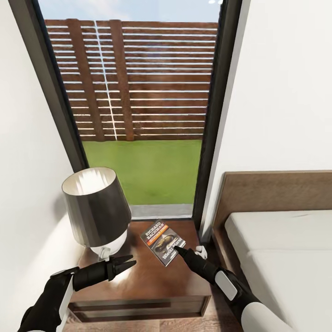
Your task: In the bedroom, move the book from the bed onto either nightstand, and place the two sandals side by side next to the bed.
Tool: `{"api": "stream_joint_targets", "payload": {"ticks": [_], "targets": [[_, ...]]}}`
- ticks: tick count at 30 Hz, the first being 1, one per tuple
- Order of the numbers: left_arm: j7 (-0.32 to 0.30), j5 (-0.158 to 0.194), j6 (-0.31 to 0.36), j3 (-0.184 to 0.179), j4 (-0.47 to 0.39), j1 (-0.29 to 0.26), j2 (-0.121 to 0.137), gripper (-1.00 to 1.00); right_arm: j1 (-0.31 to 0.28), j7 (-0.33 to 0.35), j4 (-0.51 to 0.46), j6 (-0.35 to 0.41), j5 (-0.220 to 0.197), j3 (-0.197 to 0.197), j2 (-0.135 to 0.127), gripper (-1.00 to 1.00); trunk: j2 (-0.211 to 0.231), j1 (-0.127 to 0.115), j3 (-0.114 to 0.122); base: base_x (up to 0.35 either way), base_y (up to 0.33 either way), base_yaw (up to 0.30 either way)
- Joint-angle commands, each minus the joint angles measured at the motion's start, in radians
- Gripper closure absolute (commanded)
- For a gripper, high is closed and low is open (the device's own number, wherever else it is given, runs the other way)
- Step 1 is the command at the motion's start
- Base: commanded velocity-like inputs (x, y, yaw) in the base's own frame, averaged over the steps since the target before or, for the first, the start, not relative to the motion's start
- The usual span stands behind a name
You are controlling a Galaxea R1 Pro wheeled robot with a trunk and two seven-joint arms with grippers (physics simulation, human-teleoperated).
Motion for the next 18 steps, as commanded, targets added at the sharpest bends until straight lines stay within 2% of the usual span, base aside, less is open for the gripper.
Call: {"api": "stream_joint_targets", "payload": {"ticks": [1,18], "targets": [[-0.005,-0.001,0.011,0.001,0.0,-0.001,0.0,-1.0,0.0,-0.001,0.0,0.008,-0.011,0.003,0.0,1.0,0.0,0.0,-0.001,0.0,0.0,0.0],[-0.005,-0.001,0.011,0.001,0.0,-0.001,0.0,-1.0,0.0,-0.005,0.0,0.006,-0.011,0.003,0.0,1.0,-0.119,0.065,-0.054,0.0,0.0,0.0]]}}
